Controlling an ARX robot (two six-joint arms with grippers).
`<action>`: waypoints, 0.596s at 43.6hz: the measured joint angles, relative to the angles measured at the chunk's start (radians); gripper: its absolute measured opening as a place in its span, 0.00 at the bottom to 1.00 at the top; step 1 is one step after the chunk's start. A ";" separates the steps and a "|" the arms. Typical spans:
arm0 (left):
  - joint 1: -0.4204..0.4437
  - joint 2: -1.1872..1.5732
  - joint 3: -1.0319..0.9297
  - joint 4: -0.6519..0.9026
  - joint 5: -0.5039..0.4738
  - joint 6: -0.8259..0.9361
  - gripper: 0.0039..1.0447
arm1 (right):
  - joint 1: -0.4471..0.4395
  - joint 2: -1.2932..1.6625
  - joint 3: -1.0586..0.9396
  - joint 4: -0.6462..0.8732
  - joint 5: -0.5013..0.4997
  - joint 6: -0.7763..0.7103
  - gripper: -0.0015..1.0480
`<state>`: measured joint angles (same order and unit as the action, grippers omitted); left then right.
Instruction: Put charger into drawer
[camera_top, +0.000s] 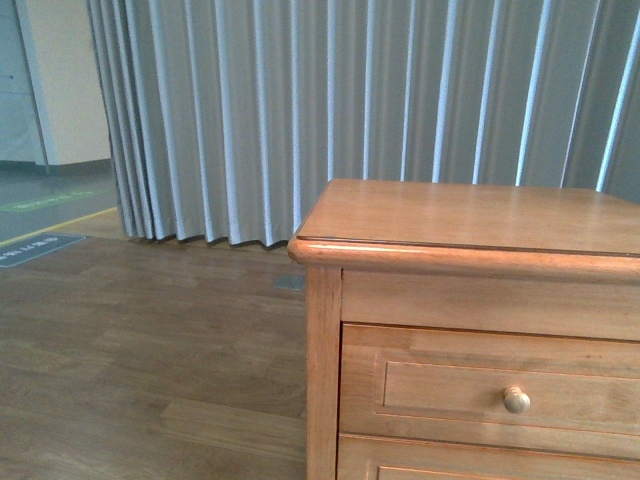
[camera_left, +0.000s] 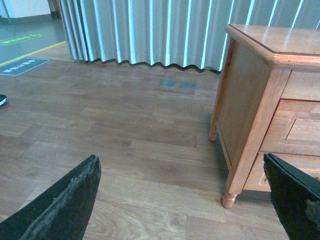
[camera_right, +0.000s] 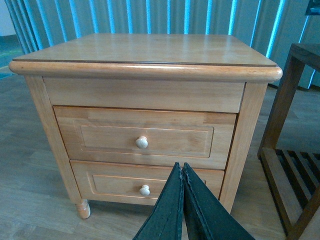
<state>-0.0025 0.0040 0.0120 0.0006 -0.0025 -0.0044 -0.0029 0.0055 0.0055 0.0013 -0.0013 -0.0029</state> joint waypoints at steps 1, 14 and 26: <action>0.000 0.000 0.000 0.000 0.000 0.000 0.94 | 0.000 0.000 0.000 0.000 0.000 0.000 0.02; 0.000 0.000 0.000 0.000 0.000 0.000 0.94 | 0.000 -0.001 0.000 -0.001 0.000 0.000 0.02; 0.000 0.000 0.000 0.000 0.000 0.000 0.94 | 0.000 -0.001 0.000 -0.001 0.000 0.000 0.02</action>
<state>-0.0025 0.0040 0.0120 0.0006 -0.0021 -0.0044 -0.0029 0.0044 0.0055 0.0006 -0.0013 -0.0029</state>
